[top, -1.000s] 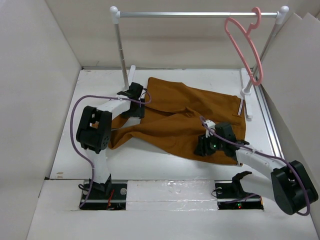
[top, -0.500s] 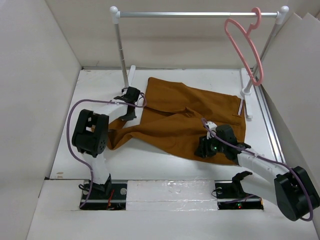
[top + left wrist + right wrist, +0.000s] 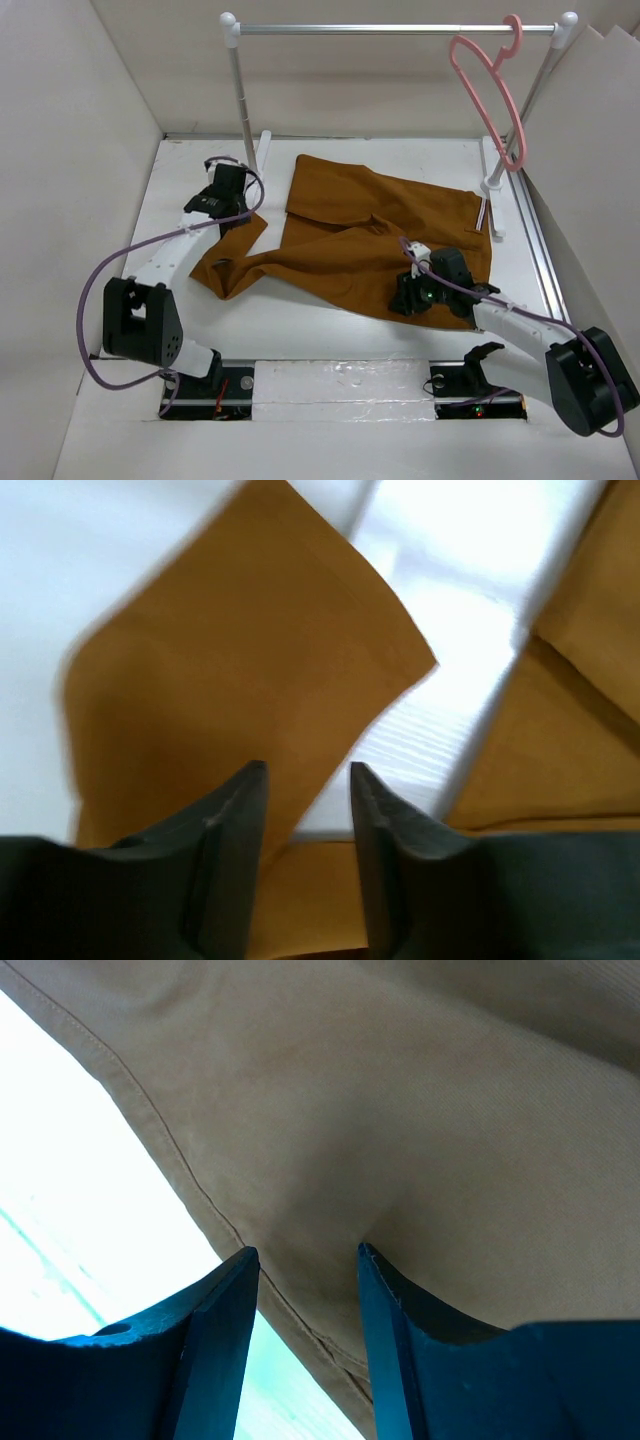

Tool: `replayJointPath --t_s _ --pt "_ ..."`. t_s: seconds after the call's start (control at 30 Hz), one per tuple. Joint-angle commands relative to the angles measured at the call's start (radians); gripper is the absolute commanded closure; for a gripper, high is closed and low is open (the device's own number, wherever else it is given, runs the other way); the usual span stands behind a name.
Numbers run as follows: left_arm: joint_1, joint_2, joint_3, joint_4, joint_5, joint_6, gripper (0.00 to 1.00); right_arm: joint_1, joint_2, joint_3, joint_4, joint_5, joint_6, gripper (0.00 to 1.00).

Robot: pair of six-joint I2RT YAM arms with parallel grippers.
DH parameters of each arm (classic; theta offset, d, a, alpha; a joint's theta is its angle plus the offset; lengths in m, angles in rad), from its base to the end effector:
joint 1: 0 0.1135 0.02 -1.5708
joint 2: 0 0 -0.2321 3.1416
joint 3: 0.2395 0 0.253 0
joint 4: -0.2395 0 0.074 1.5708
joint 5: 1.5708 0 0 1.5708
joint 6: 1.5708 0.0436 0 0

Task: Place the trousers on the hanger
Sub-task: Flatten out the trousers at the center of the board.

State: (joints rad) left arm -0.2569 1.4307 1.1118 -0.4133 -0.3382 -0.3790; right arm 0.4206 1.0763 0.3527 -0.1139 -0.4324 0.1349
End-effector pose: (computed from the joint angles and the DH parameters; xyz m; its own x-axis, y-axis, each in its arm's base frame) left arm 0.3184 -0.0687 0.2463 -0.6011 -0.2030 -0.7730 -0.2382 0.9687 -0.0691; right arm 0.1841 0.1023 0.1157 -0.7564 -0.2045 -0.6214 -0.5298 0.7486 0.3985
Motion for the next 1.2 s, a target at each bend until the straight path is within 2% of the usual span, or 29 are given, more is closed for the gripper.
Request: replayJointPath --t_s 0.0,0.03,0.07,0.1,0.13,0.17,0.2,0.23,0.3,0.33,0.4,0.53,0.57,0.63,0.67,0.7,0.8,0.9,1.03,1.17 --pt "-0.031 0.085 -0.011 -0.013 0.157 0.075 0.63 0.01 0.031 0.029 -0.009 -0.017 -0.038 0.5" --pt "-0.045 0.127 -0.003 -0.021 0.151 0.077 0.62 0.01 0.045 0.031 -0.009 -0.023 -0.046 0.5" --pt "-0.045 0.149 0.002 -0.036 0.134 0.077 0.52 0.01 0.048 0.034 -0.009 -0.025 -0.049 0.5" --pt "-0.045 0.164 0.008 -0.042 0.127 0.071 0.49 0.01 0.051 0.035 -0.009 -0.025 -0.05 0.5" --pt "-0.045 0.197 0.008 -0.048 0.099 0.062 0.37 0.01 0.047 0.037 -0.012 -0.026 -0.054 0.49" --pt "-0.045 0.209 0.005 -0.056 0.075 0.052 0.15 0.01 0.044 0.035 -0.012 -0.029 -0.054 0.48" --pt "-0.045 0.22 -0.003 -0.061 0.061 0.046 0.05 0.02 0.04 0.026 -0.009 -0.032 -0.054 0.45" --pt "-0.045 0.238 -0.009 -0.061 0.064 0.048 0.04 0.02 0.036 0.025 -0.015 -0.028 -0.051 0.38" --pt "-0.045 0.254 -0.032 -0.053 0.051 0.039 0.04 0.03 0.043 0.017 -0.036 -0.013 -0.044 0.32" --pt "-0.045 0.258 -0.044 -0.042 0.044 0.034 0.06 0.059 0.04 0.003 -0.044 -0.002 -0.04 0.29" --pt "-0.045 0.263 -0.075 -0.001 0.056 0.035 0.11 0.086 0.031 -0.023 -0.044 0.012 -0.005 0.29" --pt "-0.045 0.325 -0.086 0.014 0.05 0.023 0.39 0.13 -0.019 -0.073 -0.053 0.04 0.06 0.3" --pt "-0.045 0.332 -0.089 0.013 0.033 0.012 0.62 0.154 -0.039 -0.073 -0.067 0.053 0.068 0.31" --pt "-0.035 0.326 -0.101 0.018 0.021 -0.012 0.8 0.188 -0.114 -0.048 -0.125 0.121 0.071 0.32" --pt "-0.035 0.32 -0.107 0.028 0.019 -0.017 0.96 0.223 -0.139 -0.031 -0.138 0.141 0.063 0.32" --pt "-0.035 0.298 -0.113 0.028 0.021 -0.024 1.0 0.239 -0.168 0.014 -0.151 0.162 0.042 0.32" --pt "-0.024 0.252 -0.115 0.019 0.025 -0.028 1.0 0.273 -0.147 0.124 -0.159 0.187 -0.017 0.32" --pt "-0.015 0.144 -0.104 -0.018 0.007 -0.058 1.0 0.322 0.032 0.254 -0.173 0.185 -0.119 0.29" --pt "-0.004 0.022 -0.118 -0.021 0.018 -0.103 1.0 0.415 0.192 0.4 -0.144 0.222 -0.191 0.22" --pt "-0.004 -0.064 -0.116 -0.048 -0.005 -0.19 1.0 0.509 0.416 0.541 -0.147 0.293 -0.241 0.22"
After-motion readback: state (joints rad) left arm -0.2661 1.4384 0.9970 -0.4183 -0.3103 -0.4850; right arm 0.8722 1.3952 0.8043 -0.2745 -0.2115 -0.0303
